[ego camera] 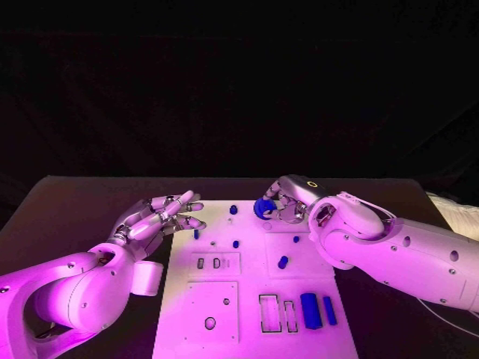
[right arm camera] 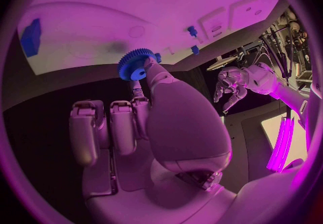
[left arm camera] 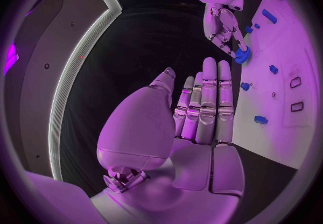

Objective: Assemble the parts on the task board

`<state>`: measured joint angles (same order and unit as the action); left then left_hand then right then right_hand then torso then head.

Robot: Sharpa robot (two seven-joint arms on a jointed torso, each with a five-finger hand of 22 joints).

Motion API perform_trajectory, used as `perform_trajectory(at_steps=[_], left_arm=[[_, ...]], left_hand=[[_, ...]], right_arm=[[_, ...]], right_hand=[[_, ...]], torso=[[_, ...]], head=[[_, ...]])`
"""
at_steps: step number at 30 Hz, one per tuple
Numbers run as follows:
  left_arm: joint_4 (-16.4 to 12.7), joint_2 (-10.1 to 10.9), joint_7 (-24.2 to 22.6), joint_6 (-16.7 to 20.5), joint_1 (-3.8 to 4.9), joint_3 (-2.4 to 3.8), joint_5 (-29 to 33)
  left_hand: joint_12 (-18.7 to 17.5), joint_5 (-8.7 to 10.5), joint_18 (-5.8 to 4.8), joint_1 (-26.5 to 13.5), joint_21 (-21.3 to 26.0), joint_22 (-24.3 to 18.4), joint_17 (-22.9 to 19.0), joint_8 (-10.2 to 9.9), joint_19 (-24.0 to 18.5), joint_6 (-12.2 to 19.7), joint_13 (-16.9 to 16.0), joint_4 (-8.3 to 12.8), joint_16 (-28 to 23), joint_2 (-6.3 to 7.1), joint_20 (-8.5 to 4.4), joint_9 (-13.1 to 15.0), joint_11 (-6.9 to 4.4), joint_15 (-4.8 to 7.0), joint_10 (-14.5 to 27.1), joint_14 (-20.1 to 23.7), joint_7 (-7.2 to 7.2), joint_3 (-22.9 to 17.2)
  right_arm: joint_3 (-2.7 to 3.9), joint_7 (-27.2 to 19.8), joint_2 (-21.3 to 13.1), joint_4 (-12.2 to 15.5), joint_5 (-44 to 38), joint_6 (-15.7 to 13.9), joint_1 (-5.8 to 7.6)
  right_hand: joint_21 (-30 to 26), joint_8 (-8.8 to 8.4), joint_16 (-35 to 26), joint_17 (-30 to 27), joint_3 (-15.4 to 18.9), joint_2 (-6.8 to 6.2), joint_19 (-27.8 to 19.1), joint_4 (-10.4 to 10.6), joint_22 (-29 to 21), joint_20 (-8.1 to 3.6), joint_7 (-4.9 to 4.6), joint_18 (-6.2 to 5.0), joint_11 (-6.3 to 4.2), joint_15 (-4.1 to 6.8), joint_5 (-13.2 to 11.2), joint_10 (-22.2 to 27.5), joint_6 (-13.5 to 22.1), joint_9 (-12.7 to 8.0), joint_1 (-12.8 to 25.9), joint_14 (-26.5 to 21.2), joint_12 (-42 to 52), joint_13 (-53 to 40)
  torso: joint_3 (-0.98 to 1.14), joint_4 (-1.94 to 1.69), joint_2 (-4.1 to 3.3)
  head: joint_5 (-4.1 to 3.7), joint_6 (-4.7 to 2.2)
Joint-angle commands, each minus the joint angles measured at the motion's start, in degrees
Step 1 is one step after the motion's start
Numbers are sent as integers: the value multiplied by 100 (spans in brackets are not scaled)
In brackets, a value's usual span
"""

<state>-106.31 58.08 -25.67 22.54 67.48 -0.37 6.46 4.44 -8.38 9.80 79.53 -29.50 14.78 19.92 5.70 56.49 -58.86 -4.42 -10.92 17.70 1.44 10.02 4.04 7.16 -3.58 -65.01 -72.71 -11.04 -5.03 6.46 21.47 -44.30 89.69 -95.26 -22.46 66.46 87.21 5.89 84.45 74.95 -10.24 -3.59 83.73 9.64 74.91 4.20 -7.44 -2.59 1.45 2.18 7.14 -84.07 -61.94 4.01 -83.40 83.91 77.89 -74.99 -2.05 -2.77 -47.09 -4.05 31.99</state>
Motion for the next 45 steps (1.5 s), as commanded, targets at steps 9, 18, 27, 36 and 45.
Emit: perform_trajectory(at_steps=[9, 18, 27, 36, 45], left_arm=[[2, -31, -19, -91, 5, 4, 8], [10, -51, -14, -94, 5, 4, 8], [12, -60, -12, -95, 5, 4, 8], [10, -57, -4, -96, 5, 4, 8], [4, -48, 14, -101, 6, 4, 8]], left_hand=[[-31, 20, 42, 17, -19, 9, 5, -23, -44, 4, 5, 23, 21, 5, -6, -4, 48, -22, -5, 34, -25, 2], [-31, 20, 42, 17, -19, 9, 5, -23, -44, 4, 5, 23, 21, 5, -6, -4, 48, -22, -5, 34, -25, 2], [-31, 20, 42, 17, -19, 9, 5, -23, -44, 4, 5, 23, 21, 5, -6, -4, 48, -22, -5, 34, -25, 2], [-35, 29, 43, 20, -28, 16, 19, -28, -52, 3, 5, 29, 21, 2, -5, -3, 48, -22, -6, 37, -24, 2], [-37, 30, 43, 21, -30, 17, 22, -29, -54, 4, 5, 31, 21, 3, -5, -3, 48, -22, -5, 38, -25, 3]], right_arm=[[-63, 99, 541, 6, -486, -161, -18], [-140, 155, 926, -275, -406, 164, -61], [-194, 227, 1144, -521, -393, 341, -92], [-210, 246, 1221, -643, -381, 271, -101], [-213, 259, 1227, -703, -303, 389, -100]], right_hand=[[35, 52, 8, 219, -46, 90, 176, 13, 875, -31, 143, 116, -28, 47, 69, -76, -194, 170, 51, 373, -29, -479], [36, 33, 1, 204, -53, 70, 178, 23, 879, -28, 135, 117, -22, 42, 84, -73, -177, 170, 82, 370, -37, -478], [35, -11, -10, 185, -61, 28, 174, 31, 876, -21, 113, 116, -4, 30, 101, -55, -131, 166, 132, 365, -76, -459], [23, -246, -18, 179, 10, -155, 149, 127, 850, 46, -35, 111, 118, -67, 83, 130, 265, 85, 366, 362, -465, -192], [15, -218, 32, 288, 319, -366, 132, 589, 839, 210, -195, 105, 279, -219, 143, 297, 1003, -14, 764, 378, -823, 49]], torso=[[-6, -2, -6], [-3, 1, -4], [3, 5, -5], [2, 10, -4], [5, 10, -5]], head=[[48, 17], [81, 38], [95, 54], [102, 53], [94, 52]])
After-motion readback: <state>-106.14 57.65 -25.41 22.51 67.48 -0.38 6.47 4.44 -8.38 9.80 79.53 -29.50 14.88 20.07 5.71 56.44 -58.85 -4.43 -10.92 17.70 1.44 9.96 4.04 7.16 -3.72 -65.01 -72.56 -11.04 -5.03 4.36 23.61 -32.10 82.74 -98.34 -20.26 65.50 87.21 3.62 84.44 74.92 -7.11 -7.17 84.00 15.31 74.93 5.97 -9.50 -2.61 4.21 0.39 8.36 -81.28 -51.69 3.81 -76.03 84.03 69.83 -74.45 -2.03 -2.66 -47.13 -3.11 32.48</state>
